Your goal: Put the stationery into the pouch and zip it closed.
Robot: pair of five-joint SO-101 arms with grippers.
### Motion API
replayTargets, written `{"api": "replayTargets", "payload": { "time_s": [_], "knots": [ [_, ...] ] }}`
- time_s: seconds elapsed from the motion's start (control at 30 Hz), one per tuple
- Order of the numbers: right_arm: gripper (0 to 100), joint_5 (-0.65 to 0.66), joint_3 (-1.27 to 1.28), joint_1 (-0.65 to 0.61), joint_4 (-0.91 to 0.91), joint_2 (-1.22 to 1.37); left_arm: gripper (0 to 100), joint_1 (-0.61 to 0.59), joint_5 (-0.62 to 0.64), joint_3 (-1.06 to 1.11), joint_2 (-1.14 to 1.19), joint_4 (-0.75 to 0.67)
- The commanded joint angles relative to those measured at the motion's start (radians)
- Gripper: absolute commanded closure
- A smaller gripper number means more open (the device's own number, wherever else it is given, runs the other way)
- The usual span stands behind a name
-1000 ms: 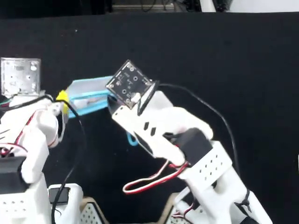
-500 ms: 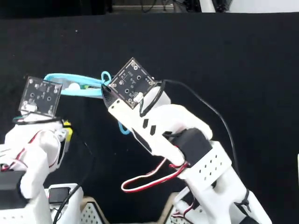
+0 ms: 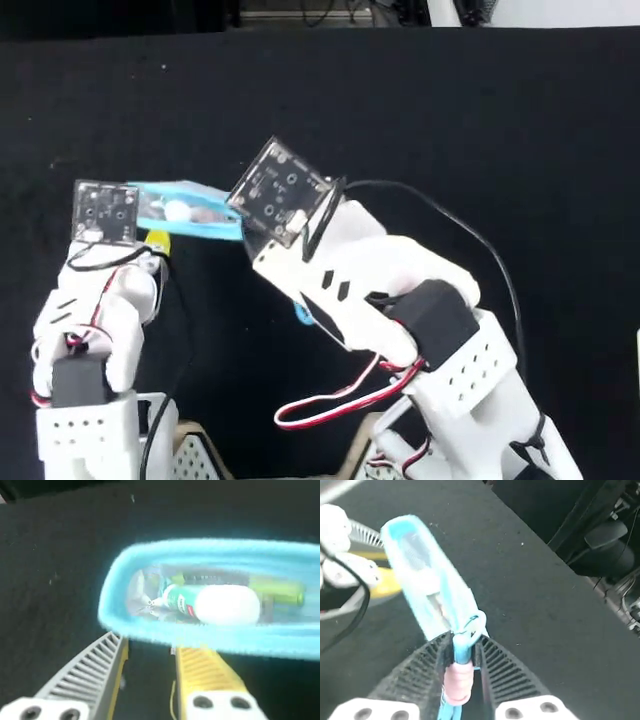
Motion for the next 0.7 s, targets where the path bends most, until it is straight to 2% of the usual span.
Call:
{"api": "replayTargets", "payload": {
  "time_s": [0.0,0.13,0.23,0.47,0.67],
  "knots": [
    [98.7,0.11,-0.012,-0.012,0.021,-0.038,86,0.001,0.081,0.082,-0.107,-0.175],
    [98.7,0.256,0.048,0.009,0.012,-0.036,86,0.002,0.083,0.18,-0.157,-0.272],
    [98.8,0.315,0.099,0.02,-0.052,-0.036,86,0.002,0.084,0.24,-0.181,-0.31],
    [98.8,0.321,0.275,0.068,-0.368,-0.036,86,0.002,0.161,0.257,-0.192,-0.31],
    [98.8,0.319,0.351,0.014,-0.407,-0.036,86,0.004,0.199,0.255,-0.192,-0.318]
  ]
}}
